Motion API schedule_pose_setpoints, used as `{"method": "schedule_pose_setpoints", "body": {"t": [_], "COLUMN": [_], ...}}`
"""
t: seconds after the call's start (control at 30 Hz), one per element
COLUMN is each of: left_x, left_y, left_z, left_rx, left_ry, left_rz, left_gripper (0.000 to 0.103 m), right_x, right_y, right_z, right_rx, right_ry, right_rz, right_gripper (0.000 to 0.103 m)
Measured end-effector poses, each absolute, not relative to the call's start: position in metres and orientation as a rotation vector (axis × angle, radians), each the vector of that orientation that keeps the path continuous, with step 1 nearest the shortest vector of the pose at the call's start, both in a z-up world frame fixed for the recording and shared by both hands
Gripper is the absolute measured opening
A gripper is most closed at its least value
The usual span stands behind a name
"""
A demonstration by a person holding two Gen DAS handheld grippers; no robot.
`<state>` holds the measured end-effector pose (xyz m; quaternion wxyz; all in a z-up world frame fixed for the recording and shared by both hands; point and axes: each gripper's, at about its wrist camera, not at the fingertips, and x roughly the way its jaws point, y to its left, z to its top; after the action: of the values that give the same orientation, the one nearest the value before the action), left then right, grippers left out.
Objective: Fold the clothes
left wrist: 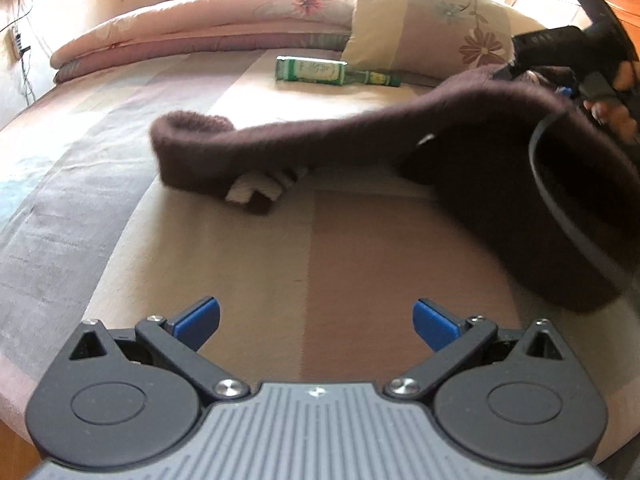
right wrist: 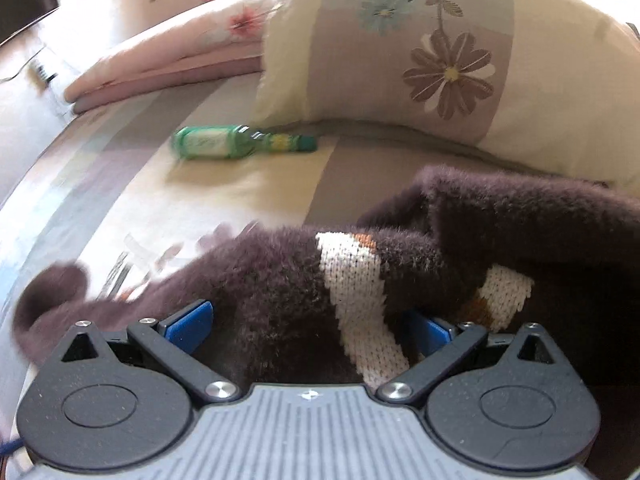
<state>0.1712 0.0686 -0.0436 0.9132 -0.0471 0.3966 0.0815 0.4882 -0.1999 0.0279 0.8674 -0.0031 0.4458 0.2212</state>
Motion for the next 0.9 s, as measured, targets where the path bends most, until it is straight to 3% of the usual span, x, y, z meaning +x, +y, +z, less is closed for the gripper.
{"method": "schedule_pose_setpoints", "body": {"t": [0.2,0.43,0.63,0.9], "left_x": [0.164,0.156,0.156,0.183], "left_y": [0.077,0.072,0.043,-0.015], "left_z": [-0.042,-0.037,-0.026,-0.019], "left_rx": [-0.117,-0.131,-0.059,0.003], "left_ry": [0.802,0.795,0.802,0.878], "left_rz": [0.177,0.138,0.013,-0.222], "left_gripper": [0.102,0.102,0.102,0.102], "right_x": [0.485,0.382,0.315,0.317], "right_y": [-0.209,-0.244,-0.314,-0.409], "right_z": [0.039,0.07,0.037,-0.011], "right_rx": [0.062,-0.012,-0.05,0.138], "right_ry": [0.927,0.873,0.931,1.008], "right_rz": [0.508,0.63,0.513,0.34], "right_gripper": [0.103,0.103,0.103,0.103]}}
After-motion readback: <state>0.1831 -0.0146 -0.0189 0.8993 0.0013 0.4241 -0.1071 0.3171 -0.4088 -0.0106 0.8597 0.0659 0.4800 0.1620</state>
